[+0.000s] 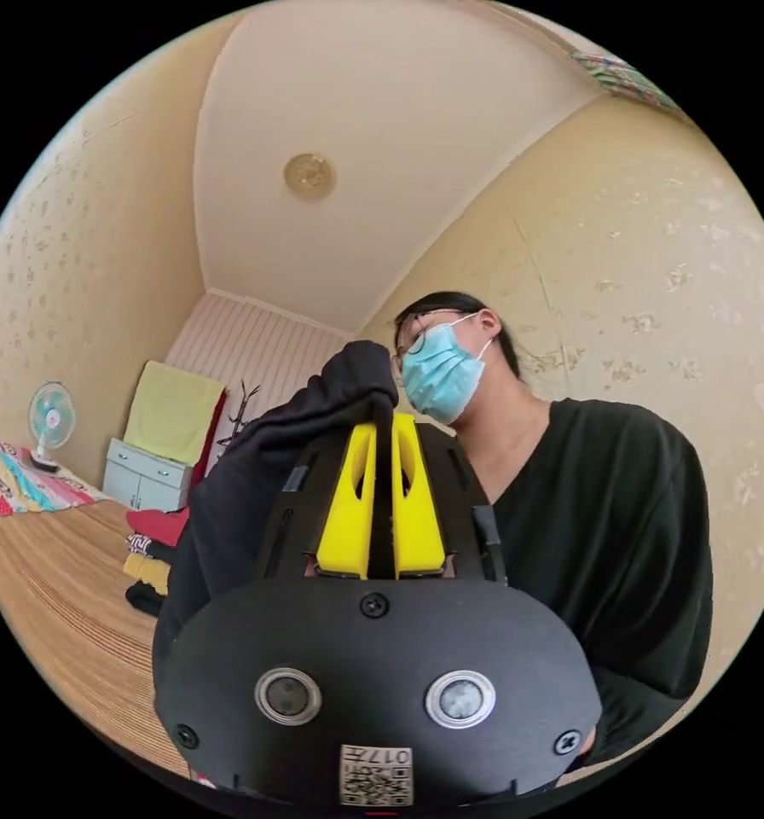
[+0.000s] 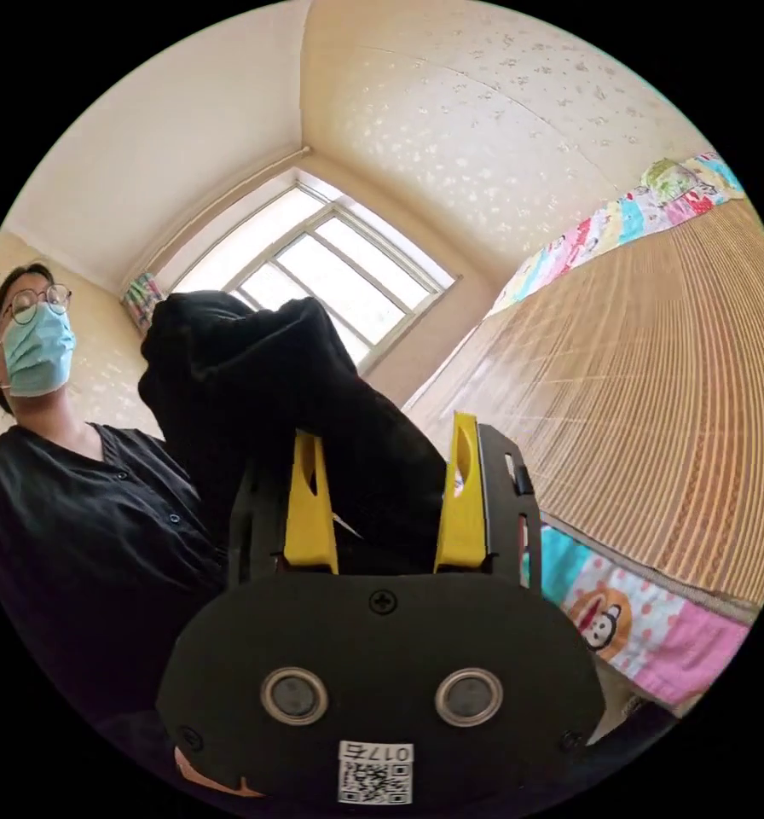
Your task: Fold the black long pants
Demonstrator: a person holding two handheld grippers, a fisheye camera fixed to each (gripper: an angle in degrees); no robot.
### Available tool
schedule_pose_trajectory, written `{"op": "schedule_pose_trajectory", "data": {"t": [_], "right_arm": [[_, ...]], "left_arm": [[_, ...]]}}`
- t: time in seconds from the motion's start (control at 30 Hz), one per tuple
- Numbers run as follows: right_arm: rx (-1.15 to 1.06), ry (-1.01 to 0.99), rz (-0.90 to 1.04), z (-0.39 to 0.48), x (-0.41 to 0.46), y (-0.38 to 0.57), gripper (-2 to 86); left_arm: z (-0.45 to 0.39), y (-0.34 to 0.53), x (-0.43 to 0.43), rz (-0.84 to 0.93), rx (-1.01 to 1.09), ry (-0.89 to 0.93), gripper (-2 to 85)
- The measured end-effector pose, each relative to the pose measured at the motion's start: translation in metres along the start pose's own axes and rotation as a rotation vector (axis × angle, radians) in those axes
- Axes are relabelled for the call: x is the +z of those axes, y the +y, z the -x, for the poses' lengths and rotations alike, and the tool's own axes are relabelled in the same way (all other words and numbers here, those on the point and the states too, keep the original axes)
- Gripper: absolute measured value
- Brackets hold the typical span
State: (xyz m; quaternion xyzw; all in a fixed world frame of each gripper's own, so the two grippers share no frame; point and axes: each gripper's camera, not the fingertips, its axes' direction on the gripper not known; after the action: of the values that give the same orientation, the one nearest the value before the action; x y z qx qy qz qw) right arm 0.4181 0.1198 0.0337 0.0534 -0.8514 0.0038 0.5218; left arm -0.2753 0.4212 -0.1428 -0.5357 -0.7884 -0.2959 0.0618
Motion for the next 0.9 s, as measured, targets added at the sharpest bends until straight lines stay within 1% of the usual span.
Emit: {"op": "schedule_pose_trajectory", "data": {"t": [0.03, 0.07, 0.13, 0.17, 0.2, 0.23, 0.3, 0.33, 0.37, 0.4, 0.47, 0.53, 0.57, 0.6, 0.63, 0.67, 0.7, 0.73, 0.77, 0.8, 0.83, 0.87, 0.9], "right_arm": [[-0.025, -0.019, -0.006, 0.010, 0.000, -0.008, 11.2], [-0.093, -0.011, -0.040, 0.034, -0.004, -0.024, 7.6], [-0.197, -0.028, -0.130, 0.074, -0.022, -0.053, 6.2], [-0.266, -0.045, -0.186, 0.104, -0.037, -0.076, 5.7], [-0.341, -0.009, -0.233, 0.141, -0.051, -0.099, 5.3], [-0.379, 0.029, -0.251, 0.160, -0.057, -0.108, 5.1], [-0.499, 0.221, -0.298, 0.235, -0.067, -0.135, 4.8], [-0.510, 0.272, -0.309, 0.250, -0.066, -0.139, 4.8], [-0.488, 0.356, -0.332, 0.275, -0.062, -0.142, 4.8], [-0.404, 0.389, -0.362, 0.289, -0.056, -0.142, 4.8], [-0.348, 0.388, -0.424, 0.301, -0.044, -0.129, 4.9], [-0.377, 0.450, -0.497, 0.314, -0.034, -0.117, 4.8], [-0.403, 0.502, -0.553, 0.321, -0.031, -0.118, 4.8], [-0.442, 0.542, -0.589, 0.324, -0.027, -0.131, 4.8], [-0.448, 0.559, -0.591, 0.323, -0.024, -0.144, 4.9], [-0.423, 0.594, -0.597, 0.317, -0.019, -0.181, 5.0], [-0.395, 0.639, -0.616, 0.305, -0.012, -0.233, 5.4], [-0.397, 0.672, -0.621, 0.298, -0.006, -0.264, 5.5], [-0.425, 0.778, -0.602, 0.282, 0.012, -0.335, 6.3], [-0.433, 0.925, -0.551, 0.258, 0.035, -0.412, 7.4], [-0.420, 0.995, -0.516, 0.242, 0.046, -0.449, 8.1], [-0.328, 1.130, -0.427, 0.204, 0.065, -0.512, 9.0], [-0.240, 1.250, -0.304, 0.168, 0.082, -0.551, 9.0]], "left_arm": [[-0.003, -0.006, -0.002, -0.023, 0.022, 0.041, 1.0], [-0.009, -0.019, -0.010, -0.069, 0.066, 0.113, 1.0], [-0.022, -0.041, -0.028, -0.122, 0.122, 0.116, 1.0], [-0.033, -0.058, -0.040, -0.105, 0.146, 0.042, 1.0], [-0.041, -0.077, -0.050, -0.040, 0.125, -0.077, 0.9], [-0.044, -0.086, -0.053, 0.000, 0.096, -0.144, 0.9], [-0.055, -0.110, -0.062, 0.152, -0.032, -0.456, 0.5], [-0.059, -0.112, -0.061, 0.185, -0.044, -0.555, 0.4], [-0.067, -0.109, -0.054, 0.243, -0.040, -0.754, 0.2], [-0.071, -0.101, -0.043, 0.276, -0.022, -0.866, 0.0], [-0.073, -0.086, -0.030, 0.249, 0.016, -0.882, -0.1], [-0.069, -0.081, -0.029, 0.146, 0.021, -0.874, -0.2], [-0.058, -0.089, -0.034, 0.080, -0.013, -0.869, -0.2], [-0.034, -0.113, -0.037, 0.071, -0.084, -0.862, -0.1], [-0.018, -0.131, -0.037, 0.102, -0.115, -0.868, 0.0], [0.018, -0.176, -0.029, 0.210, -0.114, -0.937, 0.3], [0.063, -0.226, -0.017, 0.343, -0.069, -1.064, 1.1], [0.090, -0.251, -0.013, 0.393, -0.056, -1.143, 1.5], [0.148, -0.300, -0.013, 0.443, -0.067, -1.292, 2.9], [0.204, -0.342, -0.023, 0.448, -0.132, -1.403, 4.9], [0.229, -0.359, -0.032, 0.440, -0.171, -1.453, 6.2], [0.267, -0.378, -0.051, 0.423, -0.262, -1.534, 8.3], [0.295, -0.381, -0.071, 0.421, -0.361, -1.580, 10.1]]}}
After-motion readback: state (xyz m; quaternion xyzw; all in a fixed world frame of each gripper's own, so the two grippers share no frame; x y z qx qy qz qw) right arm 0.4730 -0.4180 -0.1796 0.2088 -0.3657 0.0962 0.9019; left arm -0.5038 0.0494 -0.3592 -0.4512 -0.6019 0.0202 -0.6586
